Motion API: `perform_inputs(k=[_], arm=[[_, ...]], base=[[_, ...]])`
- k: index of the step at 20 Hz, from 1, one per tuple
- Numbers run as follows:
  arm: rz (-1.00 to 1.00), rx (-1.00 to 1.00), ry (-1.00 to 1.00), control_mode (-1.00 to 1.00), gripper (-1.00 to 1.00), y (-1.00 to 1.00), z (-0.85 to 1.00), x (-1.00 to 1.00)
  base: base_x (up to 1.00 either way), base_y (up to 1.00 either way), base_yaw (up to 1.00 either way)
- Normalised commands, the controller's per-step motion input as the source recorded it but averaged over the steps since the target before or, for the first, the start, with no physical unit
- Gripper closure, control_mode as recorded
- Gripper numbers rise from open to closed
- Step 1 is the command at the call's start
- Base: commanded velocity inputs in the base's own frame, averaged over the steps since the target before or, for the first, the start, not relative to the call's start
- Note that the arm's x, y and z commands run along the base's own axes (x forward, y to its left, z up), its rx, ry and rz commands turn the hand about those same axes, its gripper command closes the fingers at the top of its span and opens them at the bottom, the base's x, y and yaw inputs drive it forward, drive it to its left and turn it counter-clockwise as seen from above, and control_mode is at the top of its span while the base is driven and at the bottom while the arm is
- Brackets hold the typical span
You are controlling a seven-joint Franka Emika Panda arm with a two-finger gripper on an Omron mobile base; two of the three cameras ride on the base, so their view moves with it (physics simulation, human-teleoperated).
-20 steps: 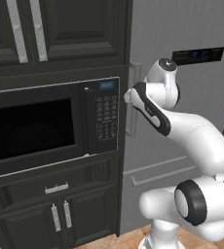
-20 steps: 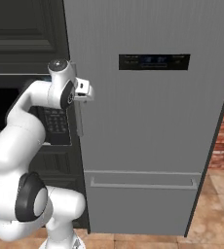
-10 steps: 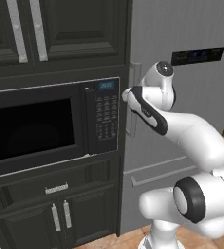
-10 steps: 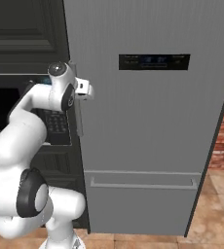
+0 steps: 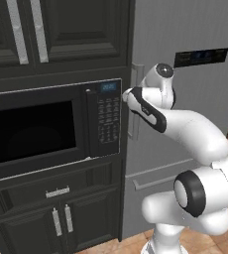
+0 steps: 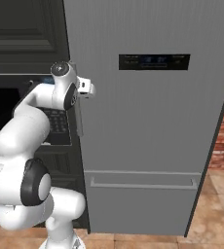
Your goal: Retrieve a lemon from the fridge and place it on the cutting board with the fish.
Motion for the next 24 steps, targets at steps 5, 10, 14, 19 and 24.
perform_inputs(k=[5, 10, 14, 19, 24], arm=[[0.00, 0.00, -0.07, -1.00, -1.00, 0.00, -0.01, 0.20], [0.00, 0.00, -0.09, -1.00, -1.00, 0.00, 0.00, 0.27], [0.00, 0.00, -0.03, -1.00, 1.00, 0.00, 0.00, 0.41], [0.00, 0.00, 0.00, -1.00, 1.00, 0.01, 0.00, 0.34], [0.00, 0.00, 0.01, -1.00, 1.00, 0.00, 0.00, 0.00]], base=[[0.00, 0.00, 0.00], [0.00, 0.00, 0.00], [0.00, 0.00, 0.00], [0.00, 0.00, 0.00], [0.00, 0.00, 0.00]])
